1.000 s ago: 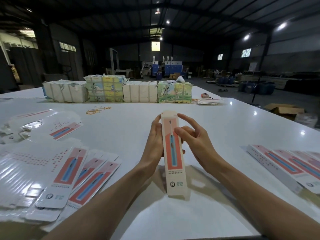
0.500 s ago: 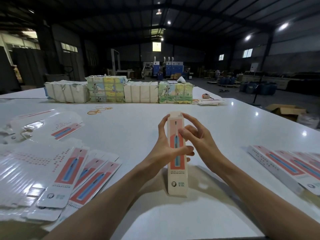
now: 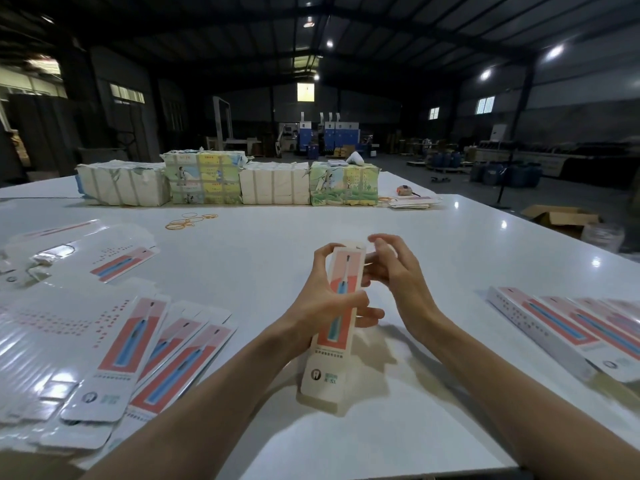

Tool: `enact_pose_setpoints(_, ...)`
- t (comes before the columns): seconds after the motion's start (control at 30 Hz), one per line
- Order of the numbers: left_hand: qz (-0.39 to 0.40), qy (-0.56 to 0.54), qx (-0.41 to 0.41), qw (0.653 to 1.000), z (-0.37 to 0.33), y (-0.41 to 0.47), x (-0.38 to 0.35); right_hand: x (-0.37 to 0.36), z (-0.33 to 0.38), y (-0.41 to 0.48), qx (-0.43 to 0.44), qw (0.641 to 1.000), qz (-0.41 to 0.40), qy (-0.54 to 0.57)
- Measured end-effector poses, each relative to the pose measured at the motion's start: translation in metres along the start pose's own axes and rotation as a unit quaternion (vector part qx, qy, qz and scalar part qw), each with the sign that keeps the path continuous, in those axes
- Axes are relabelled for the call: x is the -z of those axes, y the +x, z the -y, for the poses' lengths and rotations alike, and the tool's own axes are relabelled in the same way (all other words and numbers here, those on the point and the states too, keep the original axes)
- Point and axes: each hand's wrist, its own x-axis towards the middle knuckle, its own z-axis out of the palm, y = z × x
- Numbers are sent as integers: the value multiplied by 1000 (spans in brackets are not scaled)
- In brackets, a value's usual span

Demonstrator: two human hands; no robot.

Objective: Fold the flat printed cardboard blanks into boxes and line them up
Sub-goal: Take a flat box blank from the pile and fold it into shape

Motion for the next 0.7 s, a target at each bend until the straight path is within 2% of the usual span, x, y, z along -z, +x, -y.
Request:
enact_pose_setpoints(0.07,22,22,4,1000,0,0,0,5,0,4,-36,999,-13,9)
enact_pose_setpoints(0.17,48,53,11,997,1,-2,0,11,-3,7,-50,999,14,-10)
enact_pose_setpoints(0.37,48,49,27,997,0,-2,0,13,-1,7,55,995,7,-79)
enact_pose_setpoints(0.53,37,36,0,999,1,-2,2,15,8,6,-1,997,67,40)
enact_pose_setpoints(0.7,53,57,-30,997,3,-2,5,13,12,7,-73,990,40,112)
